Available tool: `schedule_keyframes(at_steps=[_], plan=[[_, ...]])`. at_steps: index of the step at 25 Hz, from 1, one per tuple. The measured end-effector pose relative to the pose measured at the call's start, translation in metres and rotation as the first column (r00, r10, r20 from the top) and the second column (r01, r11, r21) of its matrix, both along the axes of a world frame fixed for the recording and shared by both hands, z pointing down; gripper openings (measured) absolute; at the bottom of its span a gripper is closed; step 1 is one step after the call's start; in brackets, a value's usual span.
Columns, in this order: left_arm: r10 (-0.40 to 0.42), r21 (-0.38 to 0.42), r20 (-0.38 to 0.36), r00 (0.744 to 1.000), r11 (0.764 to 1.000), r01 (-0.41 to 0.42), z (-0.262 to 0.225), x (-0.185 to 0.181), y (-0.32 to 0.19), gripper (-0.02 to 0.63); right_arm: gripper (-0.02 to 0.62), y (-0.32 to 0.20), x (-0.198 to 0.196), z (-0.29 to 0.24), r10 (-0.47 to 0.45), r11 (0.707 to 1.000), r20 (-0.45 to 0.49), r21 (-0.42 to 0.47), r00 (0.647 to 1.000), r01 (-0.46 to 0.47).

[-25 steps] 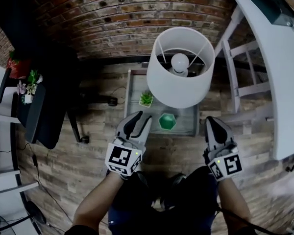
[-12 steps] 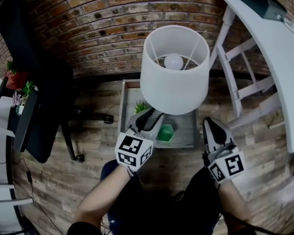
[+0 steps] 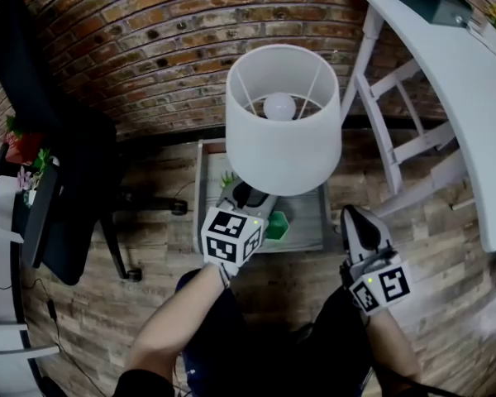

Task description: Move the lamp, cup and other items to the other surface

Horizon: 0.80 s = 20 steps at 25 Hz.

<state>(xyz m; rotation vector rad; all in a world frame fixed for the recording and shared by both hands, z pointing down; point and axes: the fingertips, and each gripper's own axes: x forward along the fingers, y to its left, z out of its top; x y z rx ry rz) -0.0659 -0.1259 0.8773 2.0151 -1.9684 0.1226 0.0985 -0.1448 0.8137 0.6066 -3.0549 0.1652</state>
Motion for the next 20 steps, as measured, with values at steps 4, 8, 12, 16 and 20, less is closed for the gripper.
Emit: schedule_keyframes(at_steps=[4,8,12,16,20], plan=[[0.012,-0.007,0.003,1.000,1.000,-0.012,0.002,-0.001,-0.009,0.196,0.006,-0.003,0.006,0.001,0.018,1.000,0.002,-0.008,1.000,-0.018],[0.013,-0.007,-0.007,1.000,1.000,-0.013,0.006,0.000,-0.009,0.201,0.006,-0.003,0.007,0.005,0.026,1.000,-0.004,-0.013,1.000,-0.026],[0.006,0.005,-0.004,1.000,1.000,-0.006,0.005,-0.001,-0.010,0.201,0.006,0.000,0.007,0.003,0.029,1.000,0.000,-0.005,1.000,-0.029],[0.002,0.015,-0.008,1.000,1.000,-0.002,0.004,0.001,-0.007,0.201,0.006,0.001,0.008,0.002,0.032,0.999,-0.002,0.000,0.999,-0.032],[0.004,0.042,0.011,1.000,0.999,-0.005,-0.005,0.003,-0.002,0.201,0.006,0.000,0.007,0.001,0.034,0.999,0.002,0.004,0.999,-0.034]])
